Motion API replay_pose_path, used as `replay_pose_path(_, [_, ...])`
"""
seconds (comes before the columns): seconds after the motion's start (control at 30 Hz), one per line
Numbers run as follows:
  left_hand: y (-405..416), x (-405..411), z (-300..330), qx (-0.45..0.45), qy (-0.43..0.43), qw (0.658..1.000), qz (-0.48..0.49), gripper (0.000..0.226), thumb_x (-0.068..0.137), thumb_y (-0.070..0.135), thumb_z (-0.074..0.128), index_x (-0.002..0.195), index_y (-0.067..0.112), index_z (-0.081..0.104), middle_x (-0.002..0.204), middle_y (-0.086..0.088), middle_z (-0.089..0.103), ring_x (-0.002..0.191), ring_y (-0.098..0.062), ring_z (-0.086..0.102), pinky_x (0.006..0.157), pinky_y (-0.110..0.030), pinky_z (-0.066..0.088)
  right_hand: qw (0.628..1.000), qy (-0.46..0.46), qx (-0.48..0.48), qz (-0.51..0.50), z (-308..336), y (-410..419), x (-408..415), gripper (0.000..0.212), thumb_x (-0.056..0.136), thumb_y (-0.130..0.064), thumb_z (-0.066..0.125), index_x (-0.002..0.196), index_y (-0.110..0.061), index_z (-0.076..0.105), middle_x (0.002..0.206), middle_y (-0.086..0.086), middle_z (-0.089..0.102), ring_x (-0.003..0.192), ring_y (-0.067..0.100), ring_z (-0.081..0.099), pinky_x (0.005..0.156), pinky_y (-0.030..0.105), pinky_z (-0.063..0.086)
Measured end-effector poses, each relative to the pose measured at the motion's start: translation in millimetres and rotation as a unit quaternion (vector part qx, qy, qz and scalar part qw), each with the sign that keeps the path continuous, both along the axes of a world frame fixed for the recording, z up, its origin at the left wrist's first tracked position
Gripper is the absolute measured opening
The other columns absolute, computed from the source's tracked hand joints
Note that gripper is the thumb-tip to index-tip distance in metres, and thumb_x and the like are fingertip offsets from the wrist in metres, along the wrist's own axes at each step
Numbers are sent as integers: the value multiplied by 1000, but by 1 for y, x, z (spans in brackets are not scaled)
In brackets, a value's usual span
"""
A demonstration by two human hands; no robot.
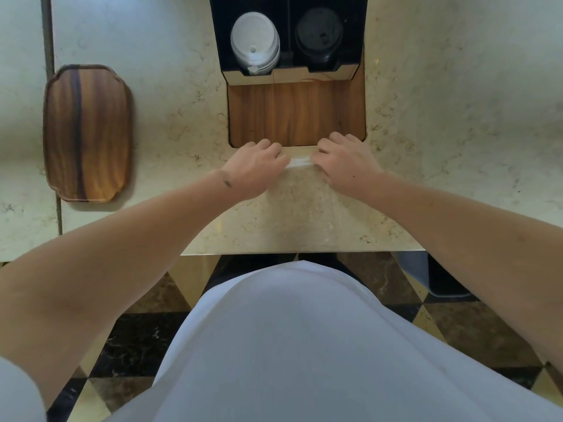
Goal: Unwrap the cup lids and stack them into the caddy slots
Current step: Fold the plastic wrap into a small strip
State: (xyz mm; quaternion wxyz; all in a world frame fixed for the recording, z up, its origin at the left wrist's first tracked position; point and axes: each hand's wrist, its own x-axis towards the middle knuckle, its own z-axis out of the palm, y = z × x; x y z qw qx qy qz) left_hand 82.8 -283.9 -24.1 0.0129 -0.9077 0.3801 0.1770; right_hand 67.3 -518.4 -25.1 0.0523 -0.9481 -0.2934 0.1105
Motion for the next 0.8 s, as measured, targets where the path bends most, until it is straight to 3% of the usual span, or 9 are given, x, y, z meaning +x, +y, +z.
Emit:
replay_pose_path(0.13, [5, -8, 1, -26, 32, 999, 23, 14, 99, 10, 48, 110, 7, 56, 103, -8, 61, 91, -26, 57, 78, -39, 52, 1000, 13, 16, -11, 6, -2, -6, 32, 102, -24, 43, 107, -12, 72, 103, 5, 64, 86, 23, 56, 70, 35, 46])
replay_pose_path(0.27, [-3, -9, 4, -32, 89, 982, 165, 16, 102, 6, 41, 95, 7, 55, 89, -11, 64, 77, -31, 62, 66, -46, 53, 994, 81, 32, -67, 12, 4, 8, 24, 102, -21, 50, 98, -17, 74, 97, 2, 64, 88, 22, 56, 75, 36, 50])
replay_pose_path(0.37, [-3, -3, 2, -78, 155, 939, 296, 6, 101, 18, 54, 100, 12, 54, 83, -6, 64, 69, -26, 63, 57, -41, 53, 982, 143, 53, -109, 14, 9, 19, 10, 97, -18, 60, 97, -17, 70, 97, 0, 63, 90, 21, 59, 74, 34, 49])
replay_pose_path(0.43, [-2, 0, 0, -102, 175, 919, 339, 10, 96, 21, 66, 100, 15, 60, 88, -3, 65, 74, -23, 64, 60, -39, 56, 976, 170, 55, -121, 13, 10, 22, 5, 94, -16, 64, 96, -17, 68, 99, 1, 61, 90, 20, 59, 72, 33, 46])
replay_pose_path(0.57, [-2, 7, -3, -107, 154, 930, 315, 7, 86, 19, 76, 91, 18, 71, 100, -2, 58, 86, -20, 57, 69, -32, 47, 978, 166, 44, -116, 11, 9, 21, 2, 95, -16, 62, 96, -15, 63, 102, 2, 56, 95, 20, 51, 75, 34, 45])
replay_pose_path(0.7, [-5, 4, 5, -81, 113, 964, 227, 7, 93, 10, 58, 94, 16, 61, 93, -3, 63, 83, -23, 58, 69, -38, 53, 989, 115, 41, -84, 9, 6, 12, 10, 96, -7, 51, 93, -16, 54, 88, -1, 56, 87, 22, 52, 68, 31, 39])
replay_pose_path(0.8, [-4, -6, 8, -79, 63, 987, 128, 14, 95, 1, 50, 93, 12, 60, 92, -4, 60, 85, -24, 54, 73, -40, 50, 997, 58, 16, -44, 7, 4, -1, 12, 96, -6, 51, 92, -14, 59, 92, 2, 59, 87, 21, 49, 69, 32, 41])
